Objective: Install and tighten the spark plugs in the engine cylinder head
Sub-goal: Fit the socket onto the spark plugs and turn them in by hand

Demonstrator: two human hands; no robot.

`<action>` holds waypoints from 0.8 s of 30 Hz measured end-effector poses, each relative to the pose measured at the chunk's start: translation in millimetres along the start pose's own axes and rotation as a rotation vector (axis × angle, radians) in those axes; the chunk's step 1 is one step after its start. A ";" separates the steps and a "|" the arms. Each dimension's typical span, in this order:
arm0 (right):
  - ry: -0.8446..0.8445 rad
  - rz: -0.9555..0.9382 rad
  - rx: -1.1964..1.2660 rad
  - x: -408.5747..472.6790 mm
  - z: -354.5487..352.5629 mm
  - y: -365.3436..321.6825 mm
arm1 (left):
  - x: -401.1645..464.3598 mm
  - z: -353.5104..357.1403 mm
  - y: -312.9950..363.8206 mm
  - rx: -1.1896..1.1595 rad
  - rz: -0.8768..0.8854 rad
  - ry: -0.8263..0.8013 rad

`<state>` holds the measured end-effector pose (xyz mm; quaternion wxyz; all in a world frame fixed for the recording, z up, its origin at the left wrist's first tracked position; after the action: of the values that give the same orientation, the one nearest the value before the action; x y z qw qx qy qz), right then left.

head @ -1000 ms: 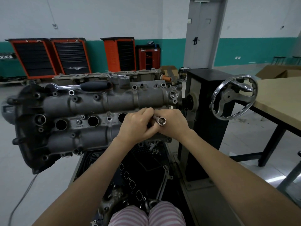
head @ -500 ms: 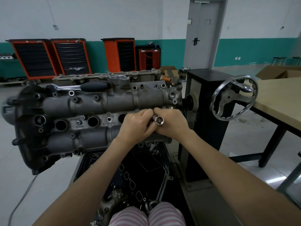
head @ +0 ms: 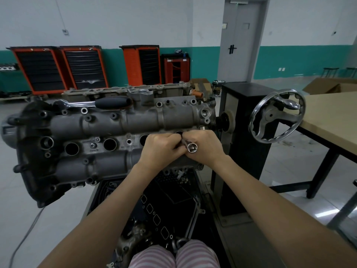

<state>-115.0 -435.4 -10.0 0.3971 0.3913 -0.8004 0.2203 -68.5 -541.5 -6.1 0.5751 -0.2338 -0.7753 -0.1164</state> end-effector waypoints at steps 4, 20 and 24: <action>-0.023 0.018 -0.011 1.1 1.2 0.5 | -1.4 -0.6 1.5 -0.017 0.035 -0.022; -0.042 0.030 0.022 0.0 -2.1 -1.3 | 1.3 -2.1 0.8 -0.003 0.005 -0.006; -0.075 0.039 -0.010 1.1 -0.3 0.0 | 0.8 -3.3 4.3 -0.035 0.035 -0.017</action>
<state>-115.3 -435.7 -8.9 0.3644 0.3814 -0.8234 0.2092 -63.8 -539.1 -4.7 0.5664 -0.2584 -0.7736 -0.1180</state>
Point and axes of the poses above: each hand's wrist, its own x-axis towards the middle knuckle, its own z-axis out of the palm, y = z × x, the point moved 4 cm from there along x, towards the middle knuckle, and after that the axes turned 7 degrees about y, right-handed, at the moved point
